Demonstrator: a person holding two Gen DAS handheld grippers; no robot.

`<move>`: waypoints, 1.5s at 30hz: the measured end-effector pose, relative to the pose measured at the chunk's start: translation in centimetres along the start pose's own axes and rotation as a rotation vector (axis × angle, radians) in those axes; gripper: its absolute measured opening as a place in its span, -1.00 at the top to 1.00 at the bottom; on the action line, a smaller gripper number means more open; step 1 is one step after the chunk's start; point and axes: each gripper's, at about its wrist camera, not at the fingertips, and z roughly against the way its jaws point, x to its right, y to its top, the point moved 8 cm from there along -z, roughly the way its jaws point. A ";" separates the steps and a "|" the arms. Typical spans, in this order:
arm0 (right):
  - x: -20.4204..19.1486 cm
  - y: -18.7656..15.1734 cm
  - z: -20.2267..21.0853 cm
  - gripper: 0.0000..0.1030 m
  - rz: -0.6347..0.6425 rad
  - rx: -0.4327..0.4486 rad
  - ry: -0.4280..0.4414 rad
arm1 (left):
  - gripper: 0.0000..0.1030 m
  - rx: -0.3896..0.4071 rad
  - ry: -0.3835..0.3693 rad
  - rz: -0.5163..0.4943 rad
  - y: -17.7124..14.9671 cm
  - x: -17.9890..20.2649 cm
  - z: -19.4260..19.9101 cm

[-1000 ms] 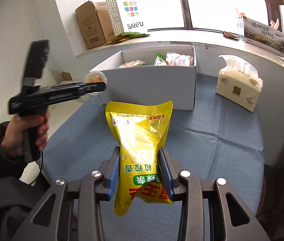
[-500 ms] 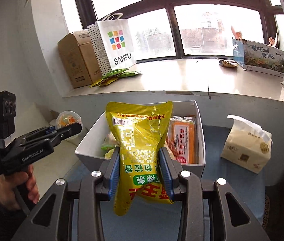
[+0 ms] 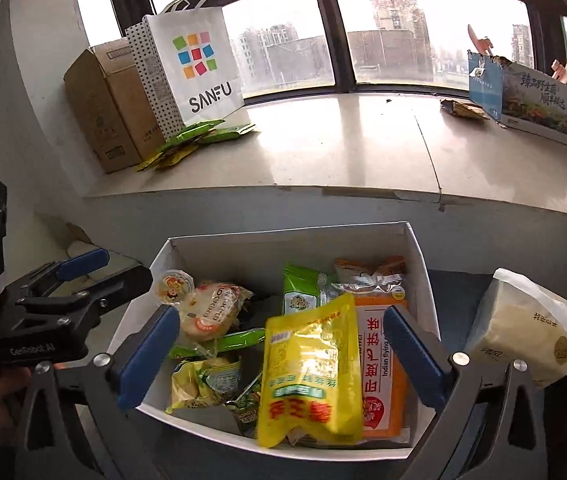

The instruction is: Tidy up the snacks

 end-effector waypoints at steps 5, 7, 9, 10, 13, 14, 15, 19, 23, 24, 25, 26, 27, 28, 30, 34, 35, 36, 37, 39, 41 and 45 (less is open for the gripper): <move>0.7 0.2 1.1 -1.00 -0.003 0.025 -0.014 | -1.00 0.029 0.024 -0.045 -0.3 0.5 1.7; 0.6 0.4 2.0 -1.00 -0.003 0.043 -0.001 | -1.00 0.034 0.040 -0.070 -0.6 1.0 2.6; 0.3 0.2 2.9 -1.00 0.009 0.054 0.004 | -1.00 0.063 0.041 -0.094 -0.9 1.5 3.8; 0.0 0.1 3.4 -1.00 0.022 0.065 0.001 | -1.00 0.075 0.032 -0.104 -1.2 1.9 4.4; -0.6 -0.4 5.4 -1.00 0.067 0.102 -0.014 | -1.00 0.094 0.014 -0.094 -2.1 2.5 6.2; -0.8 -0.6 6.1 -1.00 0.078 0.116 -0.025 | -1.00 0.100 0.029 -0.079 -2.4 2.4 6.8; -0.9 -0.8 6.8 -1.00 0.086 0.128 -0.033 | -1.00 0.103 0.046 -0.068 -2.8 2.3 7.3; -1.9 -1.9 10.6 -1.00 0.102 0.189 -0.046 | -1.00 0.112 0.029 -0.037 -4.5 2.5 10.1; -2.9 -3.1 15.1 -1.00 0.158 0.259 -0.093 | -1.00 0.162 0.072 -0.082 -6.5 4.0 14.2; -3.1 -3.7 16.1 -1.00 0.149 0.267 -0.079 | -1.00 0.172 0.097 -0.111 -7.2 4.5 15.0; -3.1 -4.3 16.8 -1.00 0.128 0.262 -0.043 | -1.00 0.180 0.116 -0.133 -7.8 5.0 15.9; -3.1 -5.1 17.4 -1.00 0.098 0.249 -0.003 | -1.00 0.186 0.124 -0.139 -8.4 5.5 16.8; -2.8 -5.8 17.8 -1.00 0.065 0.233 0.012 | -1.00 0.185 0.107 -0.138 -9.0 6.1 17.7; -2.4 -6.7 18.3 -1.00 0.038 0.219 0.006 | -1.00 0.181 0.074 -0.139 -9.7 6.8 18.6; -1.7 -8.5 19.4 -1.00 0.025 0.210 -0.030 | -1.00 0.172 0.030 -0.124 -10.9 7.9 20.1; -1.0 -11.0 22.5 -1.00 0.007 0.239 -0.094 | -1.00 0.154 0.016 -0.125 -12.7 9.7 22.3; -0.9 -11.4 23.2 -1.00 0.004 0.240 -0.112 | -1.00 0.152 0.008 -0.118 -13.1 10.0 22.9; -0.9 -11.8 23.8 -1.00 0.002 0.246 -0.130 | -1.00 0.158 -0.009 -0.114 -13.3 10.3 23.5; -1.1 -12.3 24.4 -1.00 0.000 0.250 -0.125 | -1.00 0.168 -0.028 -0.106 -13.4 10.5 24.2; -1.9 -13.0 25.2 -1.00 0.001 0.248 -0.080 | -1.00 0.173 -0.041 -0.092 -13.5 10.7 25.1; -2.6 -13.5 25.5 -1.00 0.019 0.244 -0.070 | -1.00 0.181 -0.050 -0.090 -13.4 10.9 25.6; -3.7 -13.5 25.6 -1.00 0.077 0.252 -0.122 | -1.00 0.181 -0.055 -0.095 -13.3 11.0 25.8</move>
